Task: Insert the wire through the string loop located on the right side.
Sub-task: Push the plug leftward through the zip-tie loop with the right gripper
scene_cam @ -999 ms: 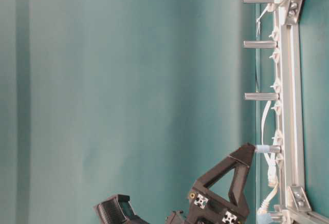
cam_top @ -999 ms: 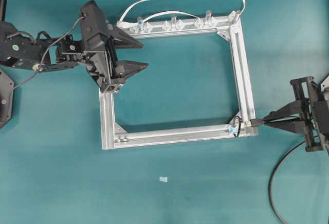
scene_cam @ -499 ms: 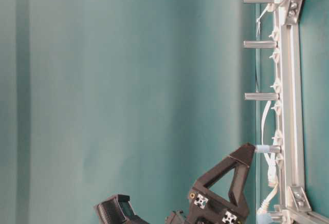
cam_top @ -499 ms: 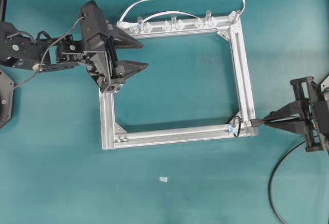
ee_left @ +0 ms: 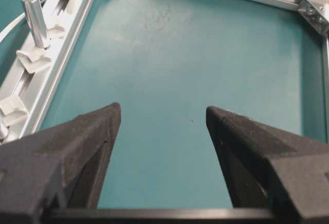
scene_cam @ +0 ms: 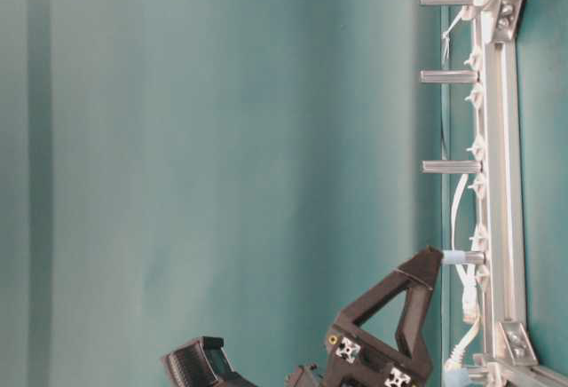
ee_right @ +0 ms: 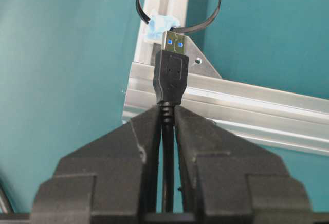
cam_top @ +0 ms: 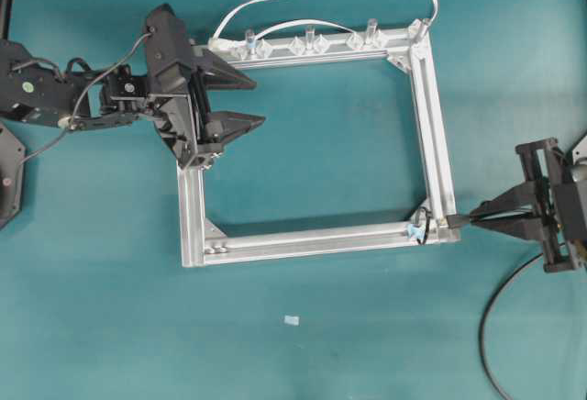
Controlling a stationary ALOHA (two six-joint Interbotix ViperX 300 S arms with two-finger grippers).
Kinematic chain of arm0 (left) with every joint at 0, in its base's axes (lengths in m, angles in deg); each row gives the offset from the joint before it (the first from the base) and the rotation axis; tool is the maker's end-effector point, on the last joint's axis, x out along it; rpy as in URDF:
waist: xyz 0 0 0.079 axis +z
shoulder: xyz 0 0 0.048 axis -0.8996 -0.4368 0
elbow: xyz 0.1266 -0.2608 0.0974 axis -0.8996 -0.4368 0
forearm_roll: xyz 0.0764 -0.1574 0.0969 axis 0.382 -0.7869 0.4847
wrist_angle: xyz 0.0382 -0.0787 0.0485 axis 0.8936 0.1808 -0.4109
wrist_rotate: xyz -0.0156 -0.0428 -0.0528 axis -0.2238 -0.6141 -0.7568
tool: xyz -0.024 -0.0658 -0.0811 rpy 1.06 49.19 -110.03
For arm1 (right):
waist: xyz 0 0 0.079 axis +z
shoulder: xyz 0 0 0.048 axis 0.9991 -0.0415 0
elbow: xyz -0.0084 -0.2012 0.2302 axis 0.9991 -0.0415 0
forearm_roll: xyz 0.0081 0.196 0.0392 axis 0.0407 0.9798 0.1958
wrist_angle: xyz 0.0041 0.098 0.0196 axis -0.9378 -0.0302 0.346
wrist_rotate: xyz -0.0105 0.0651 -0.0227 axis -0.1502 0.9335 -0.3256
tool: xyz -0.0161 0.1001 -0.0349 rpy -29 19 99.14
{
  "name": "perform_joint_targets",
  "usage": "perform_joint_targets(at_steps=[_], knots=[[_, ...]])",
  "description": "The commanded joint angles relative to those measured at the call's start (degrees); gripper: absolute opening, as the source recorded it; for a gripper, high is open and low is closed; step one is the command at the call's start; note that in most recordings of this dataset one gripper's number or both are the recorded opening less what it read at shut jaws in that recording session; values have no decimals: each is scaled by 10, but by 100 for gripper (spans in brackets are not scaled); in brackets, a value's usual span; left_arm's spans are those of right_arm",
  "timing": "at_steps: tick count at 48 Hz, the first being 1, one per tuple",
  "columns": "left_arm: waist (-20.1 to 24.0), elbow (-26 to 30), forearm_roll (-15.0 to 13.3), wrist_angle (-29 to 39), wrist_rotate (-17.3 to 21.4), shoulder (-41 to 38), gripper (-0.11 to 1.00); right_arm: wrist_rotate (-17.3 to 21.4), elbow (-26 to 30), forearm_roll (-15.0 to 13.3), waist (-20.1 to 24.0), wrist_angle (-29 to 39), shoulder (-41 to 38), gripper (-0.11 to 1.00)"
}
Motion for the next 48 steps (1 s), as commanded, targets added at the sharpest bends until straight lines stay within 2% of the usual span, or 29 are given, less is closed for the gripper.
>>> perform_joint_targets(at_steps=[1,18,48], knots=[[-1,12,0,-2,-4,12,73,-2,18,-2,-1,-4,-11,12],[-8,14,0,-2,-4,12,73,-3,62,-2,-13,-35,-76,12],[-32,14,0,-2,-4,12,72,-3,137,-9,-29,-36,-166,12]])
